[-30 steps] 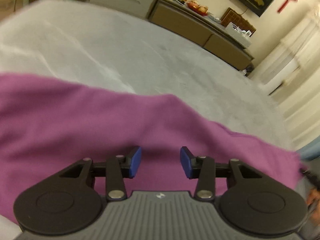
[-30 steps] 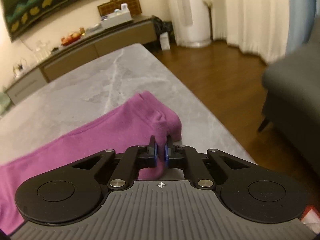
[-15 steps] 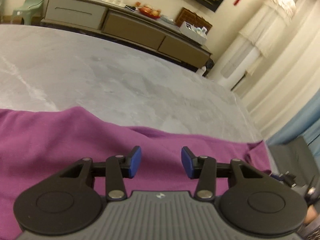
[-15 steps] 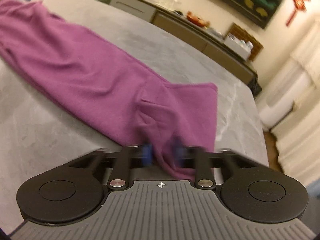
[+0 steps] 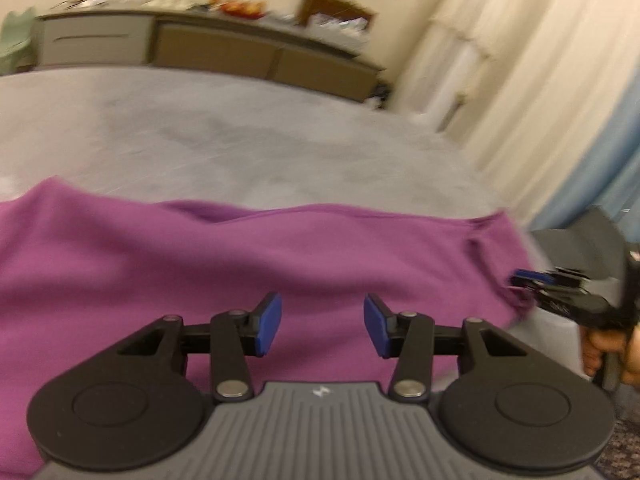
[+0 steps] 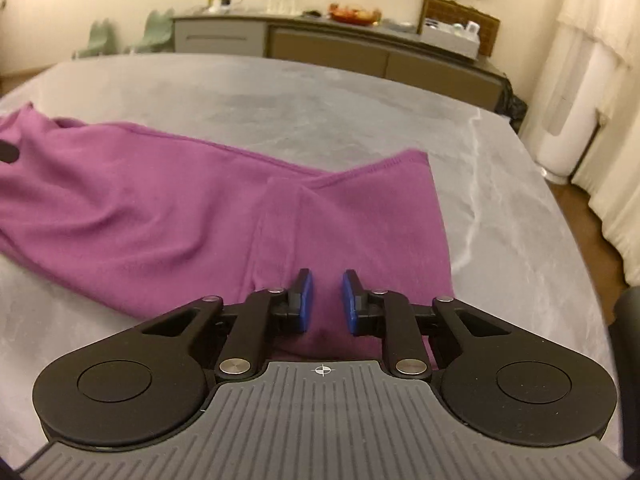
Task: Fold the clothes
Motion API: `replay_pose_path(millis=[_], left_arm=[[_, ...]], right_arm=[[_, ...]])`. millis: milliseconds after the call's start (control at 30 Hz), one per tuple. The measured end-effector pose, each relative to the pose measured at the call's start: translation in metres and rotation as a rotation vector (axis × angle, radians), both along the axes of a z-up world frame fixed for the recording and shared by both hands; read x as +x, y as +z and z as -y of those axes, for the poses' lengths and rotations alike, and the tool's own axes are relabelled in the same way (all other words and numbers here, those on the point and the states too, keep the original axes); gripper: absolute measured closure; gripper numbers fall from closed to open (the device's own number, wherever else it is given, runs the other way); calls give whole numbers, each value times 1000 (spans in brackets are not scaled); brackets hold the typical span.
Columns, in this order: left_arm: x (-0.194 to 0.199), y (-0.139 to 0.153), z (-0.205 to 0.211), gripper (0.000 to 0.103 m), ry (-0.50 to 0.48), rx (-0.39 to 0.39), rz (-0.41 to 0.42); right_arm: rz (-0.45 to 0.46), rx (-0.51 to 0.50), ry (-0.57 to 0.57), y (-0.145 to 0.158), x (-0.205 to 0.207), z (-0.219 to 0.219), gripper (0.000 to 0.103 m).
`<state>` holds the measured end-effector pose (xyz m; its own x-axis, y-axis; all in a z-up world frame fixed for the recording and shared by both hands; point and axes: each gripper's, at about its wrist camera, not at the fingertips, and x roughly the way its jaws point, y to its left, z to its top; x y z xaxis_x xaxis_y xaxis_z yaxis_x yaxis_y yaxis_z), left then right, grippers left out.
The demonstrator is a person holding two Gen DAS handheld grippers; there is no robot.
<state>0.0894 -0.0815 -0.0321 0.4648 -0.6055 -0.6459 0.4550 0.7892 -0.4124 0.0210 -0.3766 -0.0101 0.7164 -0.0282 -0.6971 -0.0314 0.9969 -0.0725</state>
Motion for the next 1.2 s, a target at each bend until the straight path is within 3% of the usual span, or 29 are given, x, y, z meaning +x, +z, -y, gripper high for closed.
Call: replay_pose_path(millis=[67, 167, 267, 300, 500, 533, 600, 633, 733, 800, 900, 967, 1000, 1033, 1067, 1133, 1200], left_arm=[[1, 1, 14, 48, -23, -77, -56], [11, 1, 56, 44, -42, -209, -159], [24, 1, 116, 43, -72, -248, -213], [28, -1, 139, 43, -91, -243, -238], [37, -24, 234, 46, -66, -35, -238], [37, -28, 243, 52, -56, -12, -231], [34, -25, 254, 88, -52, 34, -173], [32, -24, 260, 95, -51, 57, -142], [30, -9, 261, 95, -4, 68, -50], [33, -5, 253, 95, 26, 58, -46], [33, -25, 260, 91, 15, 173, -86], [30, -27, 257, 81, 14, 155, -102], [30, -26, 254, 78, 19, 145, -113], [28, -22, 247, 67, 48, 136, -120], [25, -15, 241, 56, 83, 130, -102], [18, 0, 229, 51, 154, 119, -59], [12, 17, 221, 46, 180, 96, -20]], right_arm=[[65, 40, -20, 15, -14, 9, 57], [125, -9, -22, 29, -40, 16, 53], [112, -29, 21, 25, -64, 11, 53], [103, -39, 35, 22, -65, 11, 52], [42, -58, -1, 3, -73, 24, 46], [35, -40, -19, 2, -74, 30, 44], [31, 23, -50, 0, -75, 46, 41], [34, 63, -65, -1, -74, 53, 40], [58, 194, -115, 0, -83, 73, 37], [74, 274, -153, -1, -89, 85, 32], [69, 359, -197, -8, -82, 97, 31], [56, 386, -204, -14, -76, 98, 31], [54, 390, -198, -16, -73, 95, 32], [52, 394, -191, -18, -70, 93, 35], [49, 386, -181, -18, -68, 90, 49], [46, 333, -164, -17, -65, 82, 83], [64, 251, -140, -10, -66, 69, 93]])
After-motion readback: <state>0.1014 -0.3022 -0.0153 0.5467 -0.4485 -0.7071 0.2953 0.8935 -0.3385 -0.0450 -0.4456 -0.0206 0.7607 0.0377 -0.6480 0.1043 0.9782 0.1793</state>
